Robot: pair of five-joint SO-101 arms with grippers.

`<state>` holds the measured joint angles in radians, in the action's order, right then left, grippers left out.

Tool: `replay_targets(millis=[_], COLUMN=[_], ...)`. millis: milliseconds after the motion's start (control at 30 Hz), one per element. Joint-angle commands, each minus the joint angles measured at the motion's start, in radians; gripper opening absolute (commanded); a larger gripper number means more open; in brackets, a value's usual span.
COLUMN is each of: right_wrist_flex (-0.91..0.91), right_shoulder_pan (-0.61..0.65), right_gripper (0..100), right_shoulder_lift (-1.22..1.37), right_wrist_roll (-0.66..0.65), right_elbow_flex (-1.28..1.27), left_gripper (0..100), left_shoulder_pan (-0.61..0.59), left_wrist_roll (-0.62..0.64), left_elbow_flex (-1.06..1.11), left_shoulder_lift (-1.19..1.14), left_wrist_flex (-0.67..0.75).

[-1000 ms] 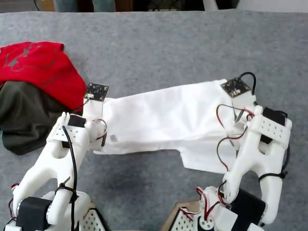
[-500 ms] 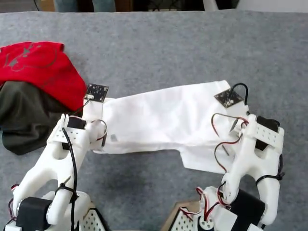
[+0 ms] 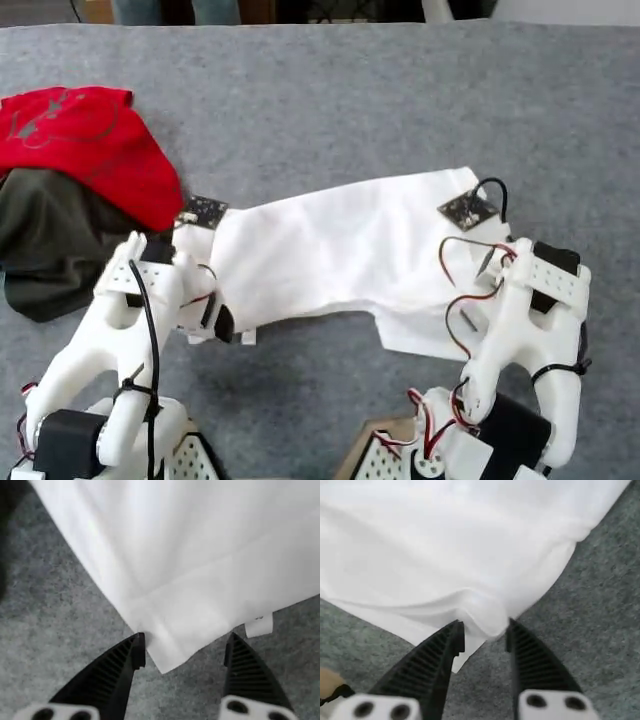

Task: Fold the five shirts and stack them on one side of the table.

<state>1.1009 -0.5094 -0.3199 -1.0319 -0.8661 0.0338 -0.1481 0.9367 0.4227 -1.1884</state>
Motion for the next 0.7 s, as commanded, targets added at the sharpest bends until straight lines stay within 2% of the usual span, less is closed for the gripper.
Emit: replay_targets(millis=[0,133,200,267,333,433,500,667], right_wrist_flex=[0.035,0.086,0.080,0.061,0.058,0.051,0.034,0.087], right_shoulder_pan=[-0.041,-0.044,0.003,0.061,0.127,0.241,0.298,0.295], right_gripper=[28.8,22.2,11.3,0.6,5.7,3.1,1.4,1.4], right_shoulder_lift=[-0.031,-0.024,-0.022,-0.022,-0.022,-0.019,0.004,0.093], right_wrist_roll=[-0.021,-0.020,0.021,0.118,0.186,0.259,0.310,0.342], right_elbow_flex=[0.039,0.124,0.157,0.189,0.216,0.226,0.222,0.202], left_gripper=[28,28,23,14,3,6,3,3], left_shoulder_pan=[-0.062,-0.176,-0.219,-0.239,-0.242,-0.243,-0.246,-0.196], left_wrist_roll=[0.028,0.037,0.071,0.104,0.124,0.167,0.180,0.180], left_elbow_flex=[-0.147,-0.306,-0.357,-0.387,-0.395,-0.392,-0.394,-0.367], left_shoulder_lift=[0.032,0.032,0.031,0.021,0.021,0.020,0.020,0.018], left_wrist_flex=[-0.103,-0.167,-0.172,-0.170,-0.167,-0.172,-0.164,-0.092])
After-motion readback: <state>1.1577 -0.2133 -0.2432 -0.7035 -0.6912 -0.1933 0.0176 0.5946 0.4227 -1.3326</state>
